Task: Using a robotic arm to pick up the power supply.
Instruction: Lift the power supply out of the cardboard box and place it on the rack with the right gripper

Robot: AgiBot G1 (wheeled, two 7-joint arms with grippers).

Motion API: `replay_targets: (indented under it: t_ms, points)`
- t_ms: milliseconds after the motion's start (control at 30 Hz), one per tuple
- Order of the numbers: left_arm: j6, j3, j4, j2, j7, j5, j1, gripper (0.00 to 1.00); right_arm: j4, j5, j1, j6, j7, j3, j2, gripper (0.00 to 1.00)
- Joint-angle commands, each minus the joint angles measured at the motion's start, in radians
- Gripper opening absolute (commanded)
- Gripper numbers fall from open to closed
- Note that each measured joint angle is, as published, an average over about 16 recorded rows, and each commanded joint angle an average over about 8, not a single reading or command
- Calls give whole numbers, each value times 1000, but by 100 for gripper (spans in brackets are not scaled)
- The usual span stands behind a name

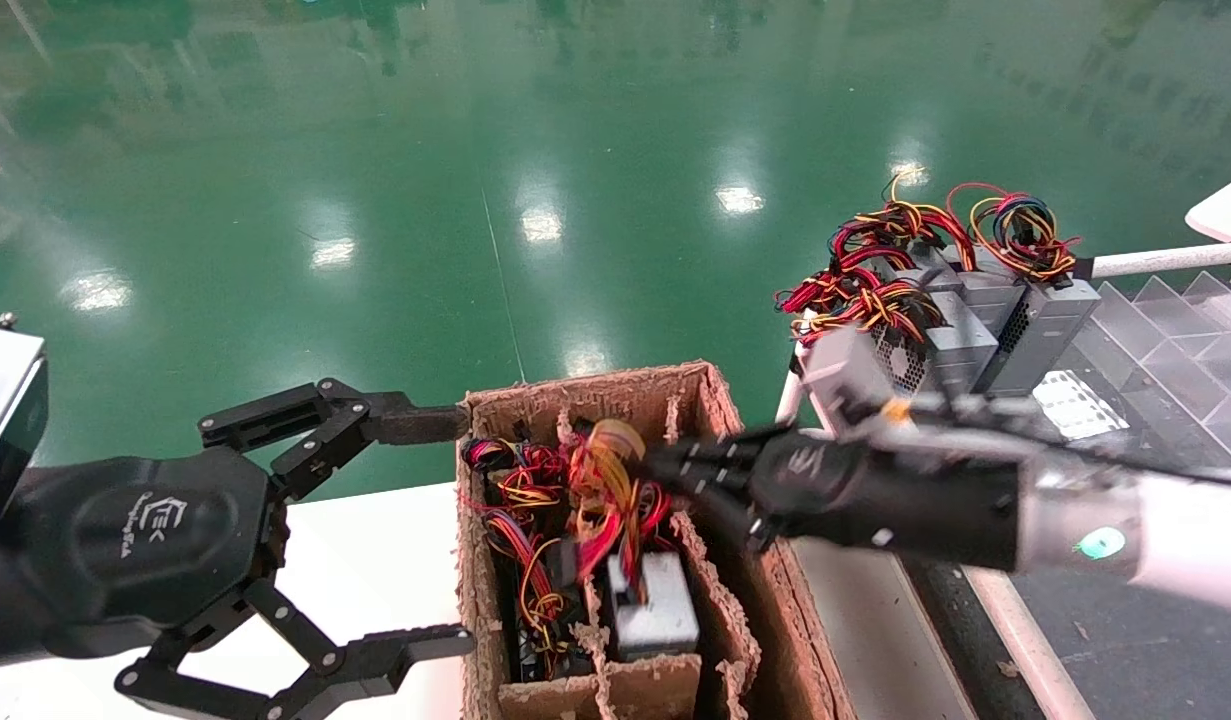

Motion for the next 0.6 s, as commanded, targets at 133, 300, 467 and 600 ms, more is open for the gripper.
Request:
replay_targets:
  t_ms: [133, 300, 467, 600]
  points:
    - [0, 0, 0, 0, 0, 0, 0, 100, 17, 61, 30, -14, 19, 49, 51, 0]
    - [0, 0, 0, 0, 0, 0, 0, 100, -6, 113, 79, -30, 32, 97, 102, 0]
    - [0, 1, 0, 0, 0, 0, 0, 100, -54, 138, 137, -43, 26, 132, 142, 0]
    - [0, 1, 0, 0, 0, -1, 0, 100, -111, 143, 194, -56, 14, 150, 170, 0]
